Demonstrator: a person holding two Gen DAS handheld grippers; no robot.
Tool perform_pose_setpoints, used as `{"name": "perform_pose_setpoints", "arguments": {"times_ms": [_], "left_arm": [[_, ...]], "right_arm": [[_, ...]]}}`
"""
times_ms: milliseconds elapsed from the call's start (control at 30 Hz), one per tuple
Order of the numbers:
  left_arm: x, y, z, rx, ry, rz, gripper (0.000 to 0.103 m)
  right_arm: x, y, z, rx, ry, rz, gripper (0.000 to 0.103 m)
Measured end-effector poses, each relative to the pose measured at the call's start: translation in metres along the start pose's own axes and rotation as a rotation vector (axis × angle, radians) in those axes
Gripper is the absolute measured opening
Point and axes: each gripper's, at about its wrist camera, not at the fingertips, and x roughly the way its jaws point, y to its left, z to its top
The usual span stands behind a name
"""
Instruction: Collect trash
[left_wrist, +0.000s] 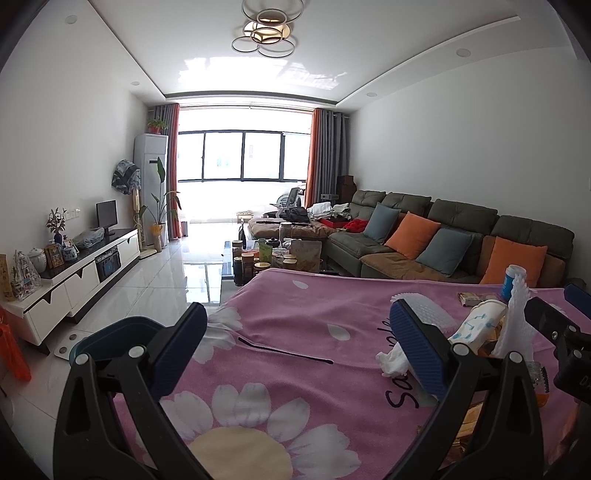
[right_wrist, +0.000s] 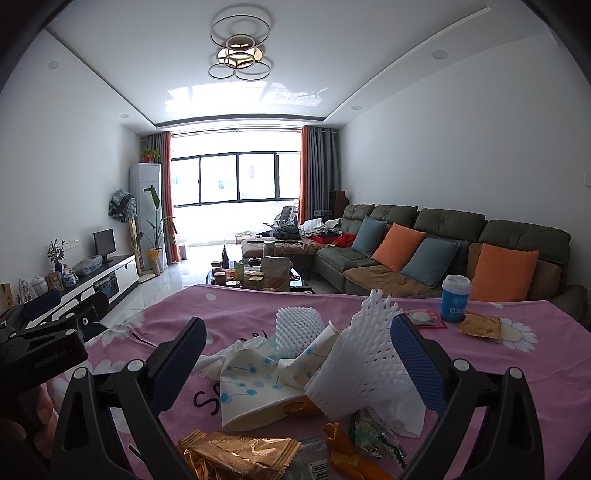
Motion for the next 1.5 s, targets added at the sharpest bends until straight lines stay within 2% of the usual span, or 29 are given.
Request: {"name": "perform_pose_setpoints", "arguments": {"times_ms": [1500], "left_arm": [[-0.0033, -0.0015, -0.0015, 0.007, -0.003, 0.005, 0.098]], "right_arm": [[0.0036, -0.0004, -0.0045, 0.005, 0.006, -0.003, 0.096]]}}
